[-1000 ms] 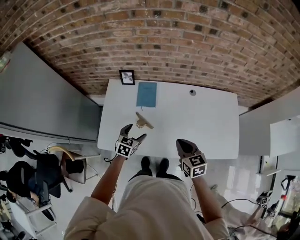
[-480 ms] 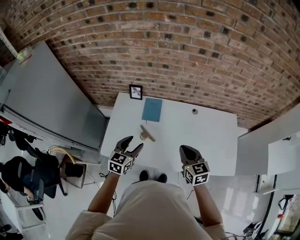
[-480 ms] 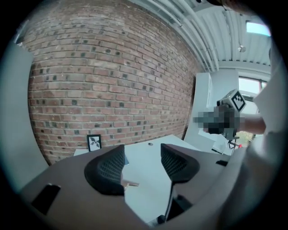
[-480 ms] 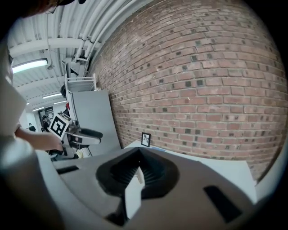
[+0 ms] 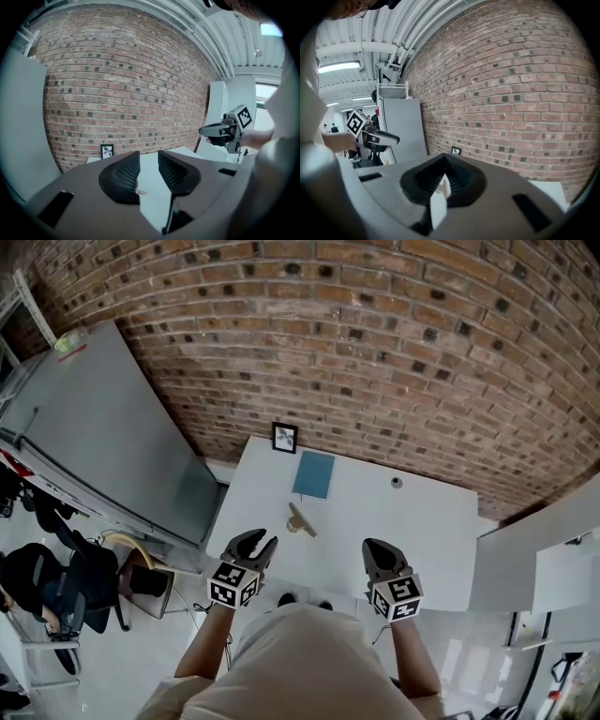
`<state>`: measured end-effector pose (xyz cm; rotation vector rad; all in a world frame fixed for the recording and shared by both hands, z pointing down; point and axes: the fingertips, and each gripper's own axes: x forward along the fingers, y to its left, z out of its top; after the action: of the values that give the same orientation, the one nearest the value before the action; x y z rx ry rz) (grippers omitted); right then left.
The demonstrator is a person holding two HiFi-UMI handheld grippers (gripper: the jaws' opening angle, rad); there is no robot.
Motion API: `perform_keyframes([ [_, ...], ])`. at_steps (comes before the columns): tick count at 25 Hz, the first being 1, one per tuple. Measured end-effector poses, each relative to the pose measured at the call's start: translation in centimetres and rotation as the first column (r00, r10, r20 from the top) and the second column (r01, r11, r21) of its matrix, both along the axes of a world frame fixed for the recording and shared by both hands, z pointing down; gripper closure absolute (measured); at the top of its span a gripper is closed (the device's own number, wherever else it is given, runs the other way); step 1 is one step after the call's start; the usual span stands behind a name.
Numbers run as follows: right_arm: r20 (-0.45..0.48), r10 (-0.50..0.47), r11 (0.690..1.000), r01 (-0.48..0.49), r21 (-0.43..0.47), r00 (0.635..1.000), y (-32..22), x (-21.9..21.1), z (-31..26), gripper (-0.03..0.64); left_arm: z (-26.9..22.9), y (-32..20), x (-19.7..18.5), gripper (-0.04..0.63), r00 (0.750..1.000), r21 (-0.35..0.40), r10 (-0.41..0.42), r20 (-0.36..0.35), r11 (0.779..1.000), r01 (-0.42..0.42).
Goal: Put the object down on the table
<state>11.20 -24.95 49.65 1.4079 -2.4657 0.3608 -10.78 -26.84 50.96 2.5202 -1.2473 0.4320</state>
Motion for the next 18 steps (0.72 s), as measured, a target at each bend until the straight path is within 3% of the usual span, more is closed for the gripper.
perform_keyframes([
  [4,-0.003,-0.017,1.000,0.017,0.020,1.000,-0.3,-0.6,-0.8,0.615,-1.2,-0.3,-0.5,0.568,1.000,0.034,-0.013,-0.010,0.999,0.013],
  [7,0.002,-0.019,0.999,0.019,0.032,1.000,-0.3,-0.9,-1.2,0.615,-2.2,-0.5,-1.0,0.600,0.999,0.066,-0.026,-0.035,0.997,0.028],
  [18,0.003,-0.033,0.998,0.033,0.053,0.999,0.0,-1.8,-1.9,0.615,-3.5,-0.5,-1.6,0.603,0.997,0.096,-0.018,-0.081,0.995,0.025],
])
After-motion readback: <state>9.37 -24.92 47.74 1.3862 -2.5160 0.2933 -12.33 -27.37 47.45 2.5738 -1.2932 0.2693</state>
